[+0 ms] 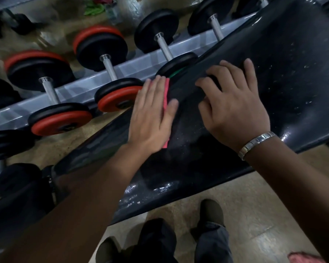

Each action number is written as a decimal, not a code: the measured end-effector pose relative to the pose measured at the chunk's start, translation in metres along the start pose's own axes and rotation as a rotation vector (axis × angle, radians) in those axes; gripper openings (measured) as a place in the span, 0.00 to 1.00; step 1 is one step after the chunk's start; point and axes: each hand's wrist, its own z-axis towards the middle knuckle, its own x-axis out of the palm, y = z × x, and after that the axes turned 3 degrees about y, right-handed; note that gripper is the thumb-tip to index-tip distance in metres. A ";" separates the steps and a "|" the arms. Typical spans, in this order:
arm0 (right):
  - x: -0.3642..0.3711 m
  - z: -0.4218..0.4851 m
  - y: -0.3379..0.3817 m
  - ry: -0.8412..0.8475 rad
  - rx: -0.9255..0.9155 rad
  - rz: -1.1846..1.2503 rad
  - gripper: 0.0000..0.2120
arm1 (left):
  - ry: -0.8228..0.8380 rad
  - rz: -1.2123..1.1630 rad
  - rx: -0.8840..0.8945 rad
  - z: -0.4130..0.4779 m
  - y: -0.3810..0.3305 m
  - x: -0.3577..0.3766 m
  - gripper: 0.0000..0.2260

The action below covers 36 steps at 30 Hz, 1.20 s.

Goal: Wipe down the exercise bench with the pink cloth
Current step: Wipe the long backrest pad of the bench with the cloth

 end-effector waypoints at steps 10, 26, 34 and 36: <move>0.000 0.001 0.001 0.012 0.001 0.003 0.16 | -0.018 -0.033 -0.134 0.010 -0.010 0.005 0.36; -0.040 0.013 -0.062 -0.007 -0.102 0.120 0.15 | -0.002 -0.021 0.033 -0.032 -0.036 0.013 0.34; -0.030 -0.005 -0.072 0.023 -0.118 0.069 0.19 | -0.082 -0.111 -0.379 -0.009 -0.061 0.021 0.36; -0.029 -0.006 -0.073 0.018 -0.121 0.064 0.19 | -0.087 -0.095 -0.305 -0.020 -0.075 0.025 0.36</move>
